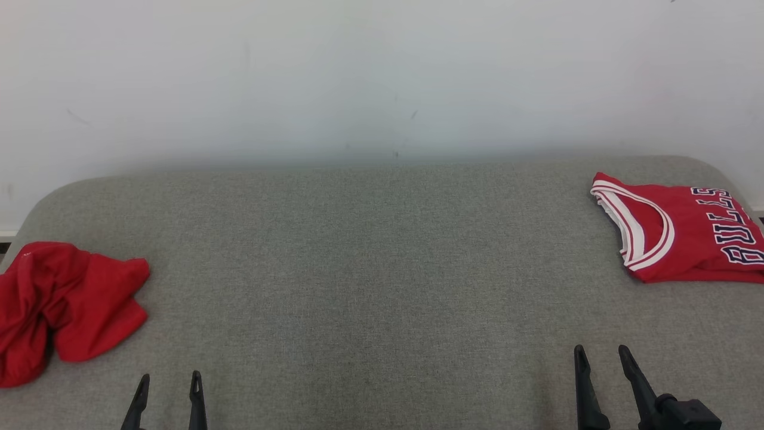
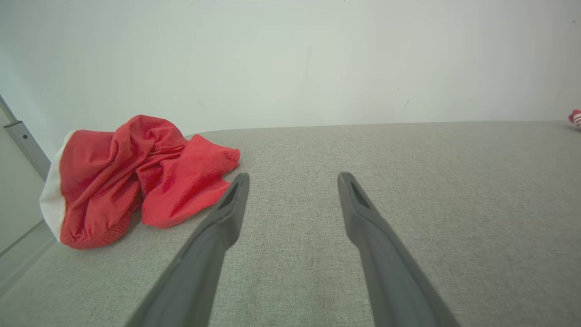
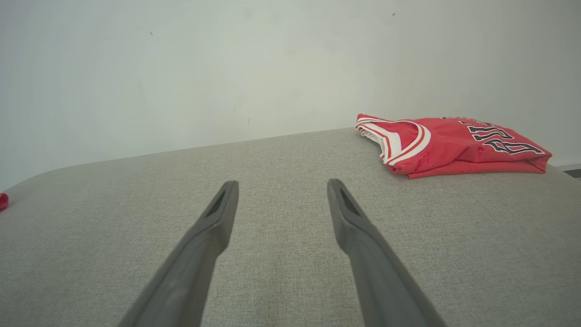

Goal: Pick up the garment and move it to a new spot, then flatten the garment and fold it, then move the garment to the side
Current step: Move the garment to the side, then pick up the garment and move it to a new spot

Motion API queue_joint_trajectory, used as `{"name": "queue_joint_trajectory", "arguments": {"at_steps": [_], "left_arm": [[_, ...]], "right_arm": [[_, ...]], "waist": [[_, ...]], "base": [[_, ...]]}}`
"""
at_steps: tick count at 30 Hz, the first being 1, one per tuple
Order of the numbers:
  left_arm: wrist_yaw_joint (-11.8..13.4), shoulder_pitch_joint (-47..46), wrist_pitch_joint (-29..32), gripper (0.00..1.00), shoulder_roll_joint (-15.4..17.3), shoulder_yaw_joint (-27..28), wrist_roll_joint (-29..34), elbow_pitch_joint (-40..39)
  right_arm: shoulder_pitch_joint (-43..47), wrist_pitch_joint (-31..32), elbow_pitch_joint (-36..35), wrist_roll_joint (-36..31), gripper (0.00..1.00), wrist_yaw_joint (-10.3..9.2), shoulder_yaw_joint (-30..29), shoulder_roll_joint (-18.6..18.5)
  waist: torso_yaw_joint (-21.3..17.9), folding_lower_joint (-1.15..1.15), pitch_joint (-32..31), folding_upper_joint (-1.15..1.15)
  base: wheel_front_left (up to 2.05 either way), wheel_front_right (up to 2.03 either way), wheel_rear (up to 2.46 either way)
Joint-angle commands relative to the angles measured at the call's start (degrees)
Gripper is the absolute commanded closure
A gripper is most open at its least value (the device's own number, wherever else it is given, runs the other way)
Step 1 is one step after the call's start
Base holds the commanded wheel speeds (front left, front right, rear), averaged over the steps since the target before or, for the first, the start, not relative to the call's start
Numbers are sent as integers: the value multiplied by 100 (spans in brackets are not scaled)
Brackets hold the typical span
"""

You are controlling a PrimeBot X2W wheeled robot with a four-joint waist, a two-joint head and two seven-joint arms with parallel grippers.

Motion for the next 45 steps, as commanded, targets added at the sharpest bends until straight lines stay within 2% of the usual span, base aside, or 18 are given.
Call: {"name": "queue_joint_trajectory", "arguments": {"at_steps": [1, 34, 40, 45], "left_arm": [[9, 56, -17, 0, 24, -5, 29, 11], [126, 82, -17, 0, 98, -60, -1, 24], [161, 76, -17, 0, 99, -40, -32, 35], [177, 93, -17, 0, 149, -20, -58, 73]], "right_arm": [[52, -24, 2, -25, 0, -16, 30, 22], [40, -23, 84, -144, 0, -16, 84, 23], [36, -23, 119, -101, 0, -16, 144, 23], [94, -23, 152, -59, 0, -16, 85, 22]], "waist": [[6, 0, -4, 0], [113, 0, -62, 0], [346, 0, -65, 0], [851, 0, -68, 0]], "base": [[0, 0, 0], [0, 0, 0], [0, 0, 0], [0, 0, 0]]}}
